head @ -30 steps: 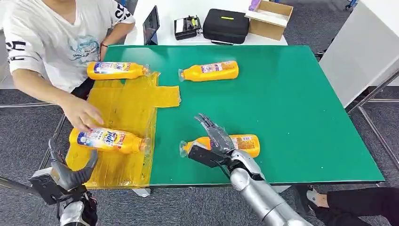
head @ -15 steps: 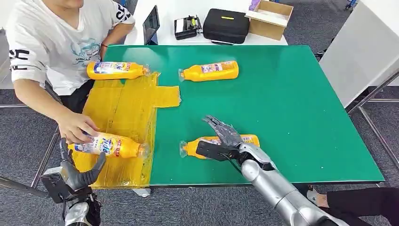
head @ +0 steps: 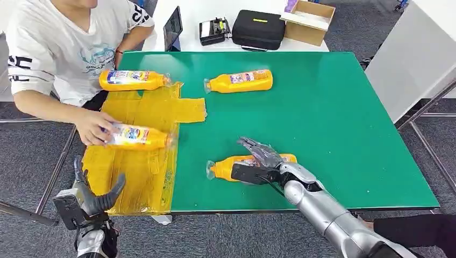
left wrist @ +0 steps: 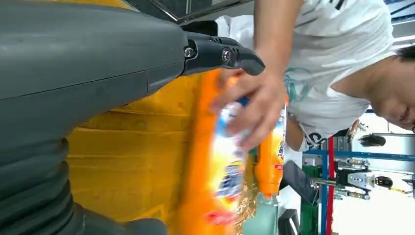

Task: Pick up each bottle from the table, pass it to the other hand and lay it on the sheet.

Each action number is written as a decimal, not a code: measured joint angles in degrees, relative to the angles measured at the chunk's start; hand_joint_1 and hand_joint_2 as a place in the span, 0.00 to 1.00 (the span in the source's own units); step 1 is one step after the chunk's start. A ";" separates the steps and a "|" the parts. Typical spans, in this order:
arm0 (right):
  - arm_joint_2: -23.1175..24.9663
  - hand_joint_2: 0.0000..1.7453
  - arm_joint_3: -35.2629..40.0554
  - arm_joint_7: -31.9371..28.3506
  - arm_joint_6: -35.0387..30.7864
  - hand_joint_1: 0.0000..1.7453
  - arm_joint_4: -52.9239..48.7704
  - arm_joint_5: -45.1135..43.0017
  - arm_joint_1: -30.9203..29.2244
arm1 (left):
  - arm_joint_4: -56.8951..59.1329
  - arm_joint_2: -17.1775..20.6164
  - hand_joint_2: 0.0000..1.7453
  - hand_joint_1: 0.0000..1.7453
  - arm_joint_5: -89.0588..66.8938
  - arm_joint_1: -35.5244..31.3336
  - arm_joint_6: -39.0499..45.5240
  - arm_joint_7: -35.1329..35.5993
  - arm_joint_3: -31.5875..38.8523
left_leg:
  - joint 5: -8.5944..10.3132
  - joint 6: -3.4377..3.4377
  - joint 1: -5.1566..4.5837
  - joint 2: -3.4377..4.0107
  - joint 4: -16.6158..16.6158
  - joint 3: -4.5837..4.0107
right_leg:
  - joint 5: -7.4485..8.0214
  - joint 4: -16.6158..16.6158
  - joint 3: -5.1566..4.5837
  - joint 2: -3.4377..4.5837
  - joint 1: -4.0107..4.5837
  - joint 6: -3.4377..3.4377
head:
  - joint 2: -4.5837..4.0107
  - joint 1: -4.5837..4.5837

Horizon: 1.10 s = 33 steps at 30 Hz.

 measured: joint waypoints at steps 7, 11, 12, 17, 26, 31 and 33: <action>-2.71 1.00 2.21 -0.66 2.95 0.00 -0.04 -3.26 -1.02 | 1.64 0.04 1.00 0.00 -0.48 -1.01 1.01 0.18 -0.11 | 0.00 0.01 0.00 -0.01 0.00 0.00 | 0.00 0.00 0.01 0.00 -0.02 0.01 | 0.00 0.00; -2.88 1.00 2.34 -0.63 2.98 0.00 -0.04 -3.28 -1.07 | 1.73 0.04 1.00 0.00 -0.48 -1.05 1.01 0.15 -0.11 | 0.00 0.01 0.00 -0.01 0.01 0.00 | 0.01 0.00 0.01 0.00 -0.02 0.01 | 0.00 0.00; -3.57 1.00 2.91 -0.55 3.28 0.00 -0.04 -3.54 -1.44 | 2.10 0.07 1.00 0.00 -0.44 -1.27 1.01 0.11 -0.11 | 0.00 0.01 -0.01 -0.01 0.01 -0.01 | 0.01 0.00 0.02 -0.01 -0.03 0.01 | 0.00 0.00; -6.77 1.00 5.86 0.85 5.03 0.00 -0.96 -4.13 -3.10 | 3.63 0.11 1.00 0.00 -0.24 -2.00 0.50 0.24 -0.22 | 0.01 0.01 -0.02 -0.01 0.02 -0.01 | 0.01 0.00 0.01 0.00 -0.02 0.02 | 0.00 -0.02; -12.41 1.00 8.57 3.13 7.26 0.00 -5.16 -6.06 -3.93 | 4.42 0.13 1.00 0.00 0.81 -2.03 -0.59 0.68 -0.22 | -0.01 0.02 -0.04 -0.02 0.02 -0.04 | 0.01 -0.01 0.00 -0.01 -0.03 0.02 | 0.00 0.00; -14.08 1.00 10.23 3.96 9.43 0.00 -6.58 -7.22 -4.72 | 4.70 0.11 1.00 0.00 2.38 -2.34 -0.90 0.42 -0.13 | 0.00 0.02 -0.03 -0.02 0.02 -0.03 | 0.01 0.00 0.00 0.00 -0.02 0.02 | 0.00 -0.02; -14.84 1.00 11.09 4.35 10.45 0.00 -6.91 -7.76 -5.28 | 4.70 0.11 1.00 0.00 3.04 -2.61 -1.25 0.42 -0.07 | 0.00 0.02 -0.03 -0.02 0.02 -0.04 | 0.01 0.00 0.00 -0.01 -0.02 0.02 | 0.00 -0.02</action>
